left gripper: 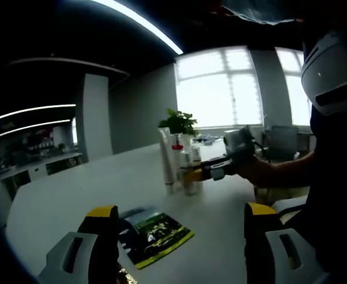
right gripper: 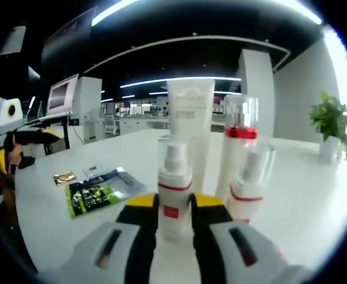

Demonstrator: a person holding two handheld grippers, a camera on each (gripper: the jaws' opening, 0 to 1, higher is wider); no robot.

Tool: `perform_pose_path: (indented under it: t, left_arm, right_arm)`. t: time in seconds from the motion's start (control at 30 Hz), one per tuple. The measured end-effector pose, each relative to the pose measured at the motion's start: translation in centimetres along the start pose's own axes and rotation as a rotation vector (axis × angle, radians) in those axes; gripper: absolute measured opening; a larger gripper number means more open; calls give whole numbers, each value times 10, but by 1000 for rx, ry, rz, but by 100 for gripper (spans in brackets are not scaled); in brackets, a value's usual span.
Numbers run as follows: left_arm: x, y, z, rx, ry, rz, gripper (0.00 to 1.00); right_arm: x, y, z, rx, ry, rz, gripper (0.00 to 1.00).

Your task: Arrange the skincare products in the storage area until every visible bottle or jar stands upright without overlapping.

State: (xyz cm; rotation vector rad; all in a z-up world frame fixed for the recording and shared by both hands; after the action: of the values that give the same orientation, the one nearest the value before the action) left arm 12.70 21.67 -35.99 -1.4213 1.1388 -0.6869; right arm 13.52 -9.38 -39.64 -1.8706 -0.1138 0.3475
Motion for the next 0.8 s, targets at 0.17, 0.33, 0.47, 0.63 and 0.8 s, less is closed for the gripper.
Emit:
perform_pose_path:
  t: [0.17, 0.33, 0.47, 0.63, 0.8]
  left_arm:
    - [1, 0, 0, 2, 1, 4, 88]
    - [1, 0, 0, 2, 2, 4, 88]
    - [1, 1, 0, -1, 0, 8, 88]
    - [0, 2, 1, -4, 0, 9, 88]
    - [-1, 1, 2, -4, -4, 3, 88]
  right_arm:
    - [1, 5, 3, -3, 8, 26, 26]
    - [1, 8, 6, 16, 2, 34, 27]
    - [1, 10, 7, 25, 7, 52, 26]
    - [1, 13, 9, 35, 4, 58, 24]
    - [0, 13, 8, 46, 10, 60, 22]
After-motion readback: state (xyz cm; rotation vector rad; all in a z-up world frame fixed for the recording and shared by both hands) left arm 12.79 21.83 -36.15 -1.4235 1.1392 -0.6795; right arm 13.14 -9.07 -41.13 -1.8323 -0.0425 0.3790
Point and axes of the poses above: the point that each gripper's makers call its tool centre point, and the gripper's own axes: x roughly forward along the fingers, z roughly to its left, y roughly out of its underside, the point moved 10 cm from there along -x, roughly backward along the fingers, and after that the axes turned 13 degrees about -x, right-handed, at the moved point
